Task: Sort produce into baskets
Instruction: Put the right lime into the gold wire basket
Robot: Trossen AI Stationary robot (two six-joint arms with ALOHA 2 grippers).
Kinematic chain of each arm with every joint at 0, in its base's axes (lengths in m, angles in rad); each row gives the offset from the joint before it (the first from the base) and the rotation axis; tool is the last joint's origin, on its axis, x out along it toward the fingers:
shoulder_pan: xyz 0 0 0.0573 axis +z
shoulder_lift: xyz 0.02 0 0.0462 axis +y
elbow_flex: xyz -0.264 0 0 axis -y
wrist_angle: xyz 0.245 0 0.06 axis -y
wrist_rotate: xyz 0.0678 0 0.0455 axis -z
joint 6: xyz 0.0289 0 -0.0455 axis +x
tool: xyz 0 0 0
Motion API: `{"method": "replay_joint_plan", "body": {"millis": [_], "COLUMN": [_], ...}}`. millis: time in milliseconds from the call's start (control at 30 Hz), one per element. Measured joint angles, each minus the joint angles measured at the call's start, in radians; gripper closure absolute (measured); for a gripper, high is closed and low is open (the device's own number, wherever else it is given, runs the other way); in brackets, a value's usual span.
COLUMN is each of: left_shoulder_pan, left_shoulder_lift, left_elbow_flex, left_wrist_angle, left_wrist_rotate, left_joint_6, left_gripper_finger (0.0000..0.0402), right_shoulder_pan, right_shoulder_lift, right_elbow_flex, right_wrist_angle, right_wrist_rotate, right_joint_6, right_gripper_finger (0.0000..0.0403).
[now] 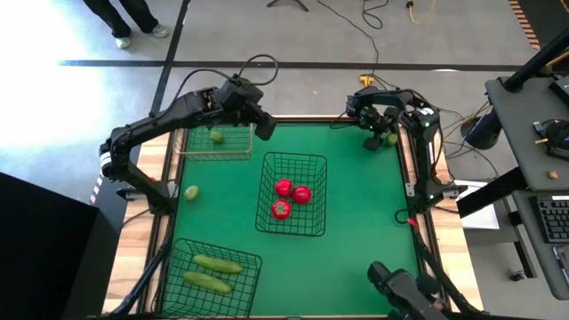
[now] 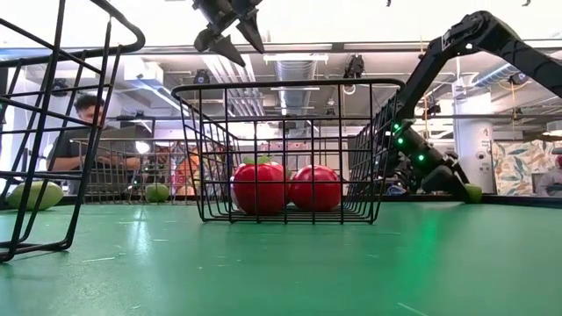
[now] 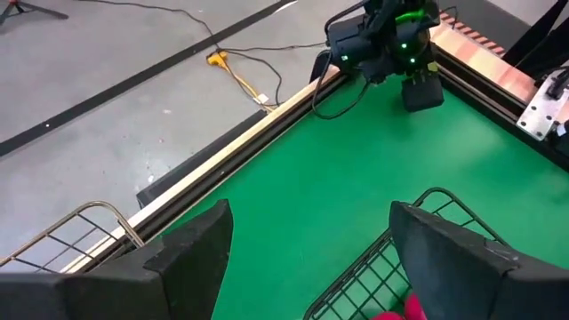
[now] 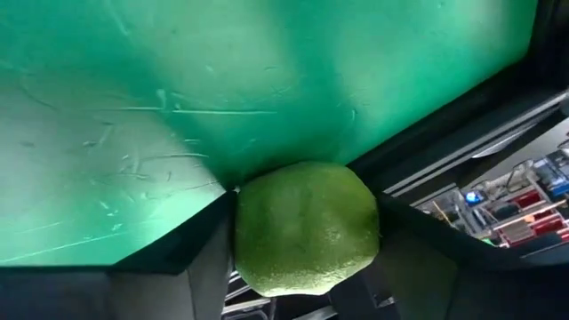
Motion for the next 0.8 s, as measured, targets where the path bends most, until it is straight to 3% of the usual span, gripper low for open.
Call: {"method": "replay_joint_plan", "body": {"millis": [167,267,333,467,567,667,800], "left_shoulder_pan": [0.000,0.000,0.000,0.008,0.010,0.017,0.022], "left_shoulder_lift": [0.002,0.010,0.022,0.069,0.128,0.196,0.291], "left_elbow_flex": [0.000,-0.004,-0.010,-0.011,-0.009,0.012,0.037], "left_wrist_angle": [-0.019,-0.024,-0.021,-0.034,-0.031,-0.016,0.034], "left_wrist_rotate": [0.053,0.056,0.058,0.138,0.145,0.146,0.143], "left_joint_6": [0.005,0.006,0.003,-0.044,-0.048,-0.041,-0.041], "left_gripper_finger": [0.0117,0.0119,0.0120,0.0121,0.0121,0.0121,0.0121], "right_shoulder_pan": [0.036,0.069,0.087,0.111,0.138,0.181,0.244], "right_shoulder_lift": [-0.055,-0.109,-0.150,-0.213,-0.224,-0.216,-0.174], "right_elbow_flex": [-0.002,-0.002,-0.002,-0.002,-0.002,-0.002,-0.002], "right_wrist_angle": [0.005,0.058,0.135,0.404,0.648,0.788,0.849], "right_wrist_rotate": [-0.024,-0.099,-0.229,-0.645,-0.814,-0.833,-0.830], "right_joint_6": [0.006,-0.004,0.017,0.202,0.342,0.386,0.314], "right_gripper_finger": [0.0194,0.0188,0.0185,0.0185,0.0187,0.0187,0.0187]}}
